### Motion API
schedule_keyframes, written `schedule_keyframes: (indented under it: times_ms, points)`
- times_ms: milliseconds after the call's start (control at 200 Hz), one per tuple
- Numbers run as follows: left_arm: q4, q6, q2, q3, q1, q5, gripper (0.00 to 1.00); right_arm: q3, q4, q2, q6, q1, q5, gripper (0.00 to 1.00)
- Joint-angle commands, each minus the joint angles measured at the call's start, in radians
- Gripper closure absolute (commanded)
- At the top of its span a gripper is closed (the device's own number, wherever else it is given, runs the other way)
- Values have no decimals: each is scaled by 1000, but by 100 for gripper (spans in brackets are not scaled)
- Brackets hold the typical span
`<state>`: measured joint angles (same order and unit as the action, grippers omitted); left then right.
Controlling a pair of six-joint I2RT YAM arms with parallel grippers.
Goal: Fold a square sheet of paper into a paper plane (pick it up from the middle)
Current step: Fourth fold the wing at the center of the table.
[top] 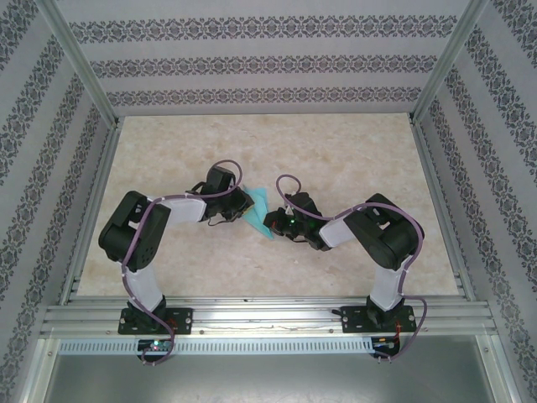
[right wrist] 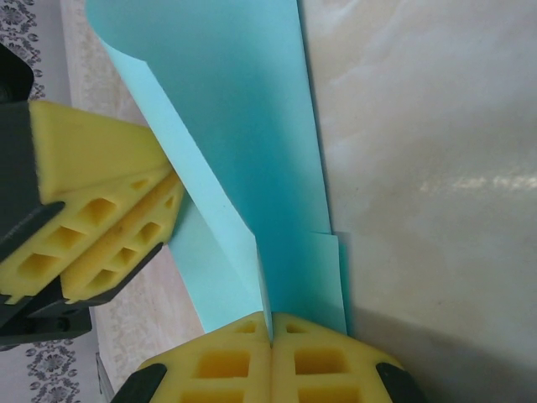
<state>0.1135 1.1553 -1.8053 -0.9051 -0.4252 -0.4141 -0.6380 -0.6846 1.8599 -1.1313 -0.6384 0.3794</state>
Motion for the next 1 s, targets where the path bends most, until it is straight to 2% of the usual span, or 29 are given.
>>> schedule_keyframes:
  times_ms: [0,140,470,829,994]
  points:
    - [-48,-8,33,10,1,50,83,35,88,25,-13,10,-24,95]
    - [-45,7,-12,-3,5,-11,86,33,80,28,-22,11,-14,94]
    - [-46,71,-7,81,5,-2,97,27,63,1,-1,7,-4,94]
    - [-18,110,60,148,-5,39,98,33,79,-12,-6,-11,-25,94]
    - [13,100,34,126,-6,5,96,-5,92,31,-3,-21,16,93]
